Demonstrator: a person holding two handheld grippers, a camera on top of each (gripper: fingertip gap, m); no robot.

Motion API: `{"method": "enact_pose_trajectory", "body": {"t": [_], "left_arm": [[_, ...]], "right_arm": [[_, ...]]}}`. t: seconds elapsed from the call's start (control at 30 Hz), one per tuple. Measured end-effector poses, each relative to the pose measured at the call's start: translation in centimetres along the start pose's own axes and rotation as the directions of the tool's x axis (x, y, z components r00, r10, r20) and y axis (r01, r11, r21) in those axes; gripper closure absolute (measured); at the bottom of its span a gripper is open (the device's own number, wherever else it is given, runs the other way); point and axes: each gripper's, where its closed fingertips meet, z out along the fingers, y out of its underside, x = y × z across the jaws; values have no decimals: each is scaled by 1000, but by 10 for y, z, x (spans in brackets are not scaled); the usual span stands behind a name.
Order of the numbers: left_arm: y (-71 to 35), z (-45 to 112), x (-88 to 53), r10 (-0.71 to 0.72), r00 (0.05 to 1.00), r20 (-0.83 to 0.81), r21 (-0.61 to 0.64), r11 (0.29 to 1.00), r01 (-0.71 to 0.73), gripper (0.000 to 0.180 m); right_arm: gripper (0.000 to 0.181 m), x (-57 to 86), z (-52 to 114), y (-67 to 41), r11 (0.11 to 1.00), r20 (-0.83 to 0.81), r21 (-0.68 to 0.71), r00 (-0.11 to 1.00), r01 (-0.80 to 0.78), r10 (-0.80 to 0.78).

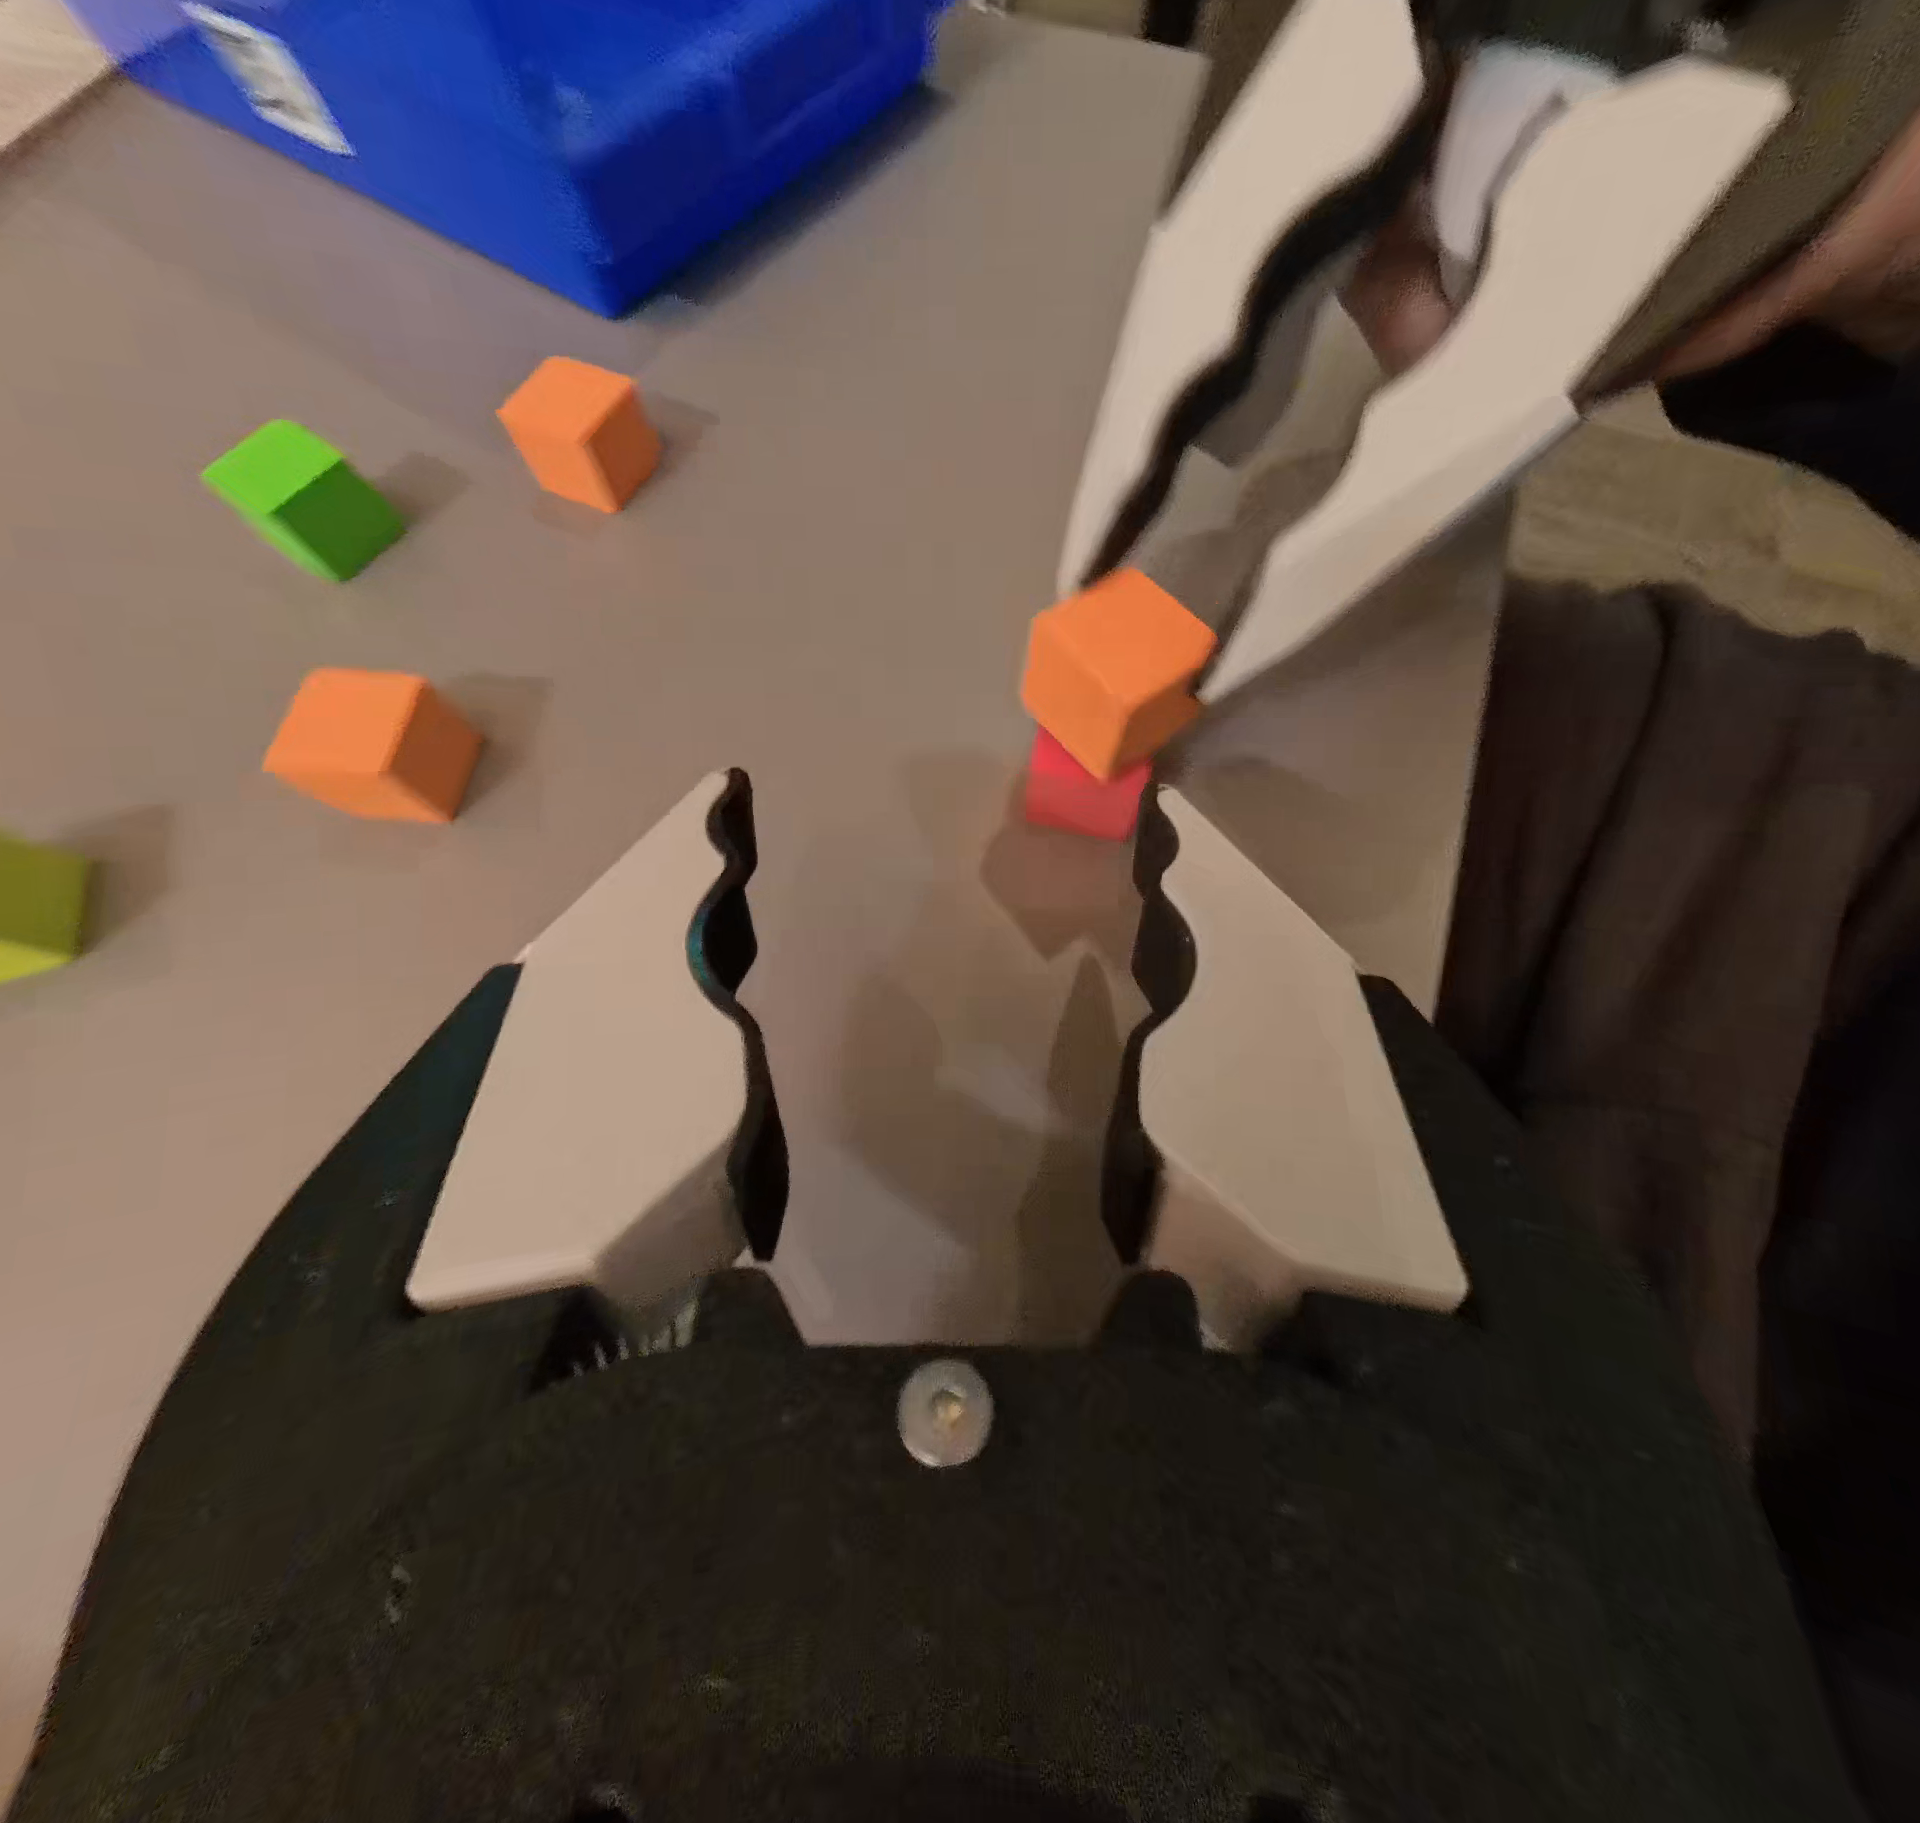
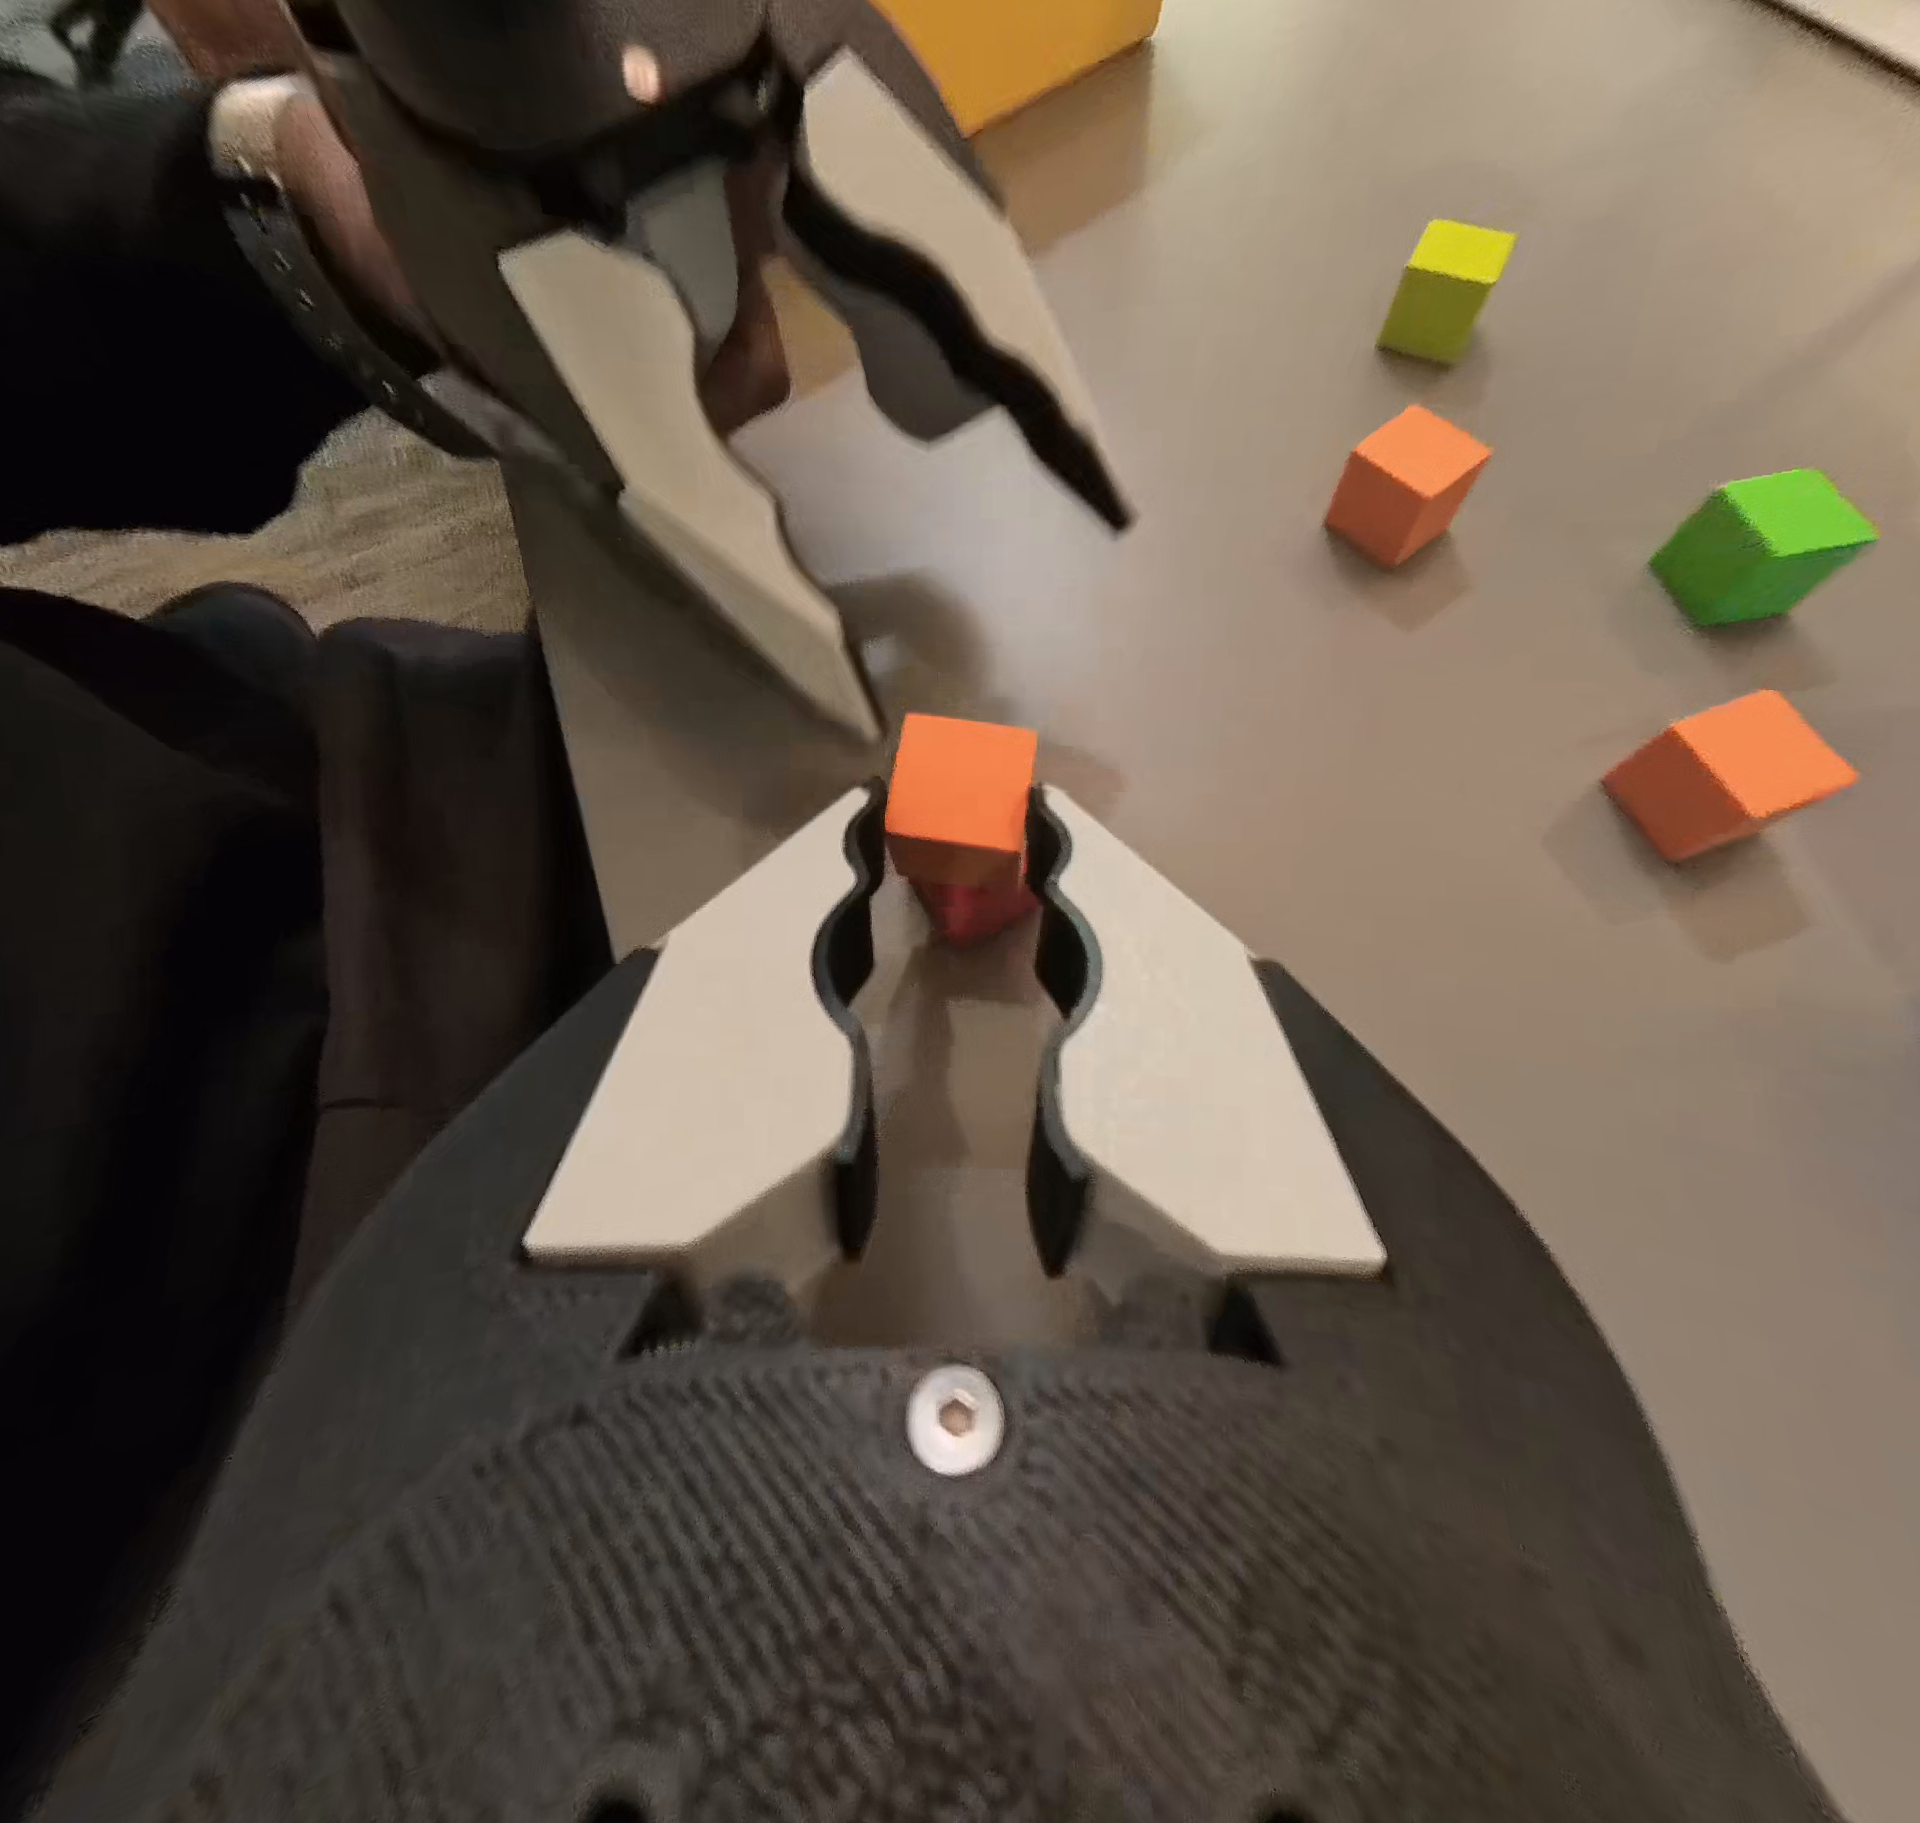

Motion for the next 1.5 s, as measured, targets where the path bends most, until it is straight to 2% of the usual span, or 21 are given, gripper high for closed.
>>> {"method": "enact_pose_trajectory", "body": {"t": [0.07,0.13,0.3,0.43,0.5,0.57,0.6,0.63,0.77,0.83,0.93,1.03,1.33,1.5], "left_arm": [[-1,-7,-19,-64,995,77,31,998,62,110],[-2,-12,-41,-120,979,166,62,992,111,112],[-5,-9,-85,-235,917,321,92,972,217,115],[-7,14,-111,-250,885,392,42,966,254,114],[-1,28,-123,-221,874,433,-24,966,256,114],[10,39,-133,-189,861,473,-108,957,269,120],[15,42,-136,-180,855,487,-139,950,280,128],[14,44,-136,-184,853,489,-134,950,282,144],[3,28,-129,-170,850,499,-92,965,247,145],[-13,12,-109,-179,873,453,-37,975,219,145],[-41,-10,-51,-189,949,253,51,982,182,145],[-46,-22,11,-183,982,48,55,982,180,145],[-30,8,39,-117,991,69,-25,993,119,145],[-29,11,38,-84,991,100,-40,995,88,134]], "right_arm": [[154,1,6,7,999,7,-46,1000,6,-6],[136,4,7,6,999,-6,-40,1000,-5,5],[134,38,-20,-19,984,-103,161,991,-70,87],[136,108,-42,-24,960,-364,259,910,-106,199],[134,133,-40,-22,974,-486,214,857,-74,172],[128,146,-25,-20,980,-500,173,849,-96,171],[125,150,-16,-18,980,-482,152,856,-126,185],[123,154,-7,-15,979,-468,130,861,-155,199],[129,168,22,1,973,-438,44,871,-228,224],[152,170,28,10,970,-434,-6,875,-243,217],[152,163,6,-5,981,-483,90,853,-173,195],[152,141,-26,-16,978,-510,163,837,-132,198],[152,70,-69,-11,975,-504,177,839,-132,205],[152,29,-65,-27,977,-367,181,914,-109,170]]}}
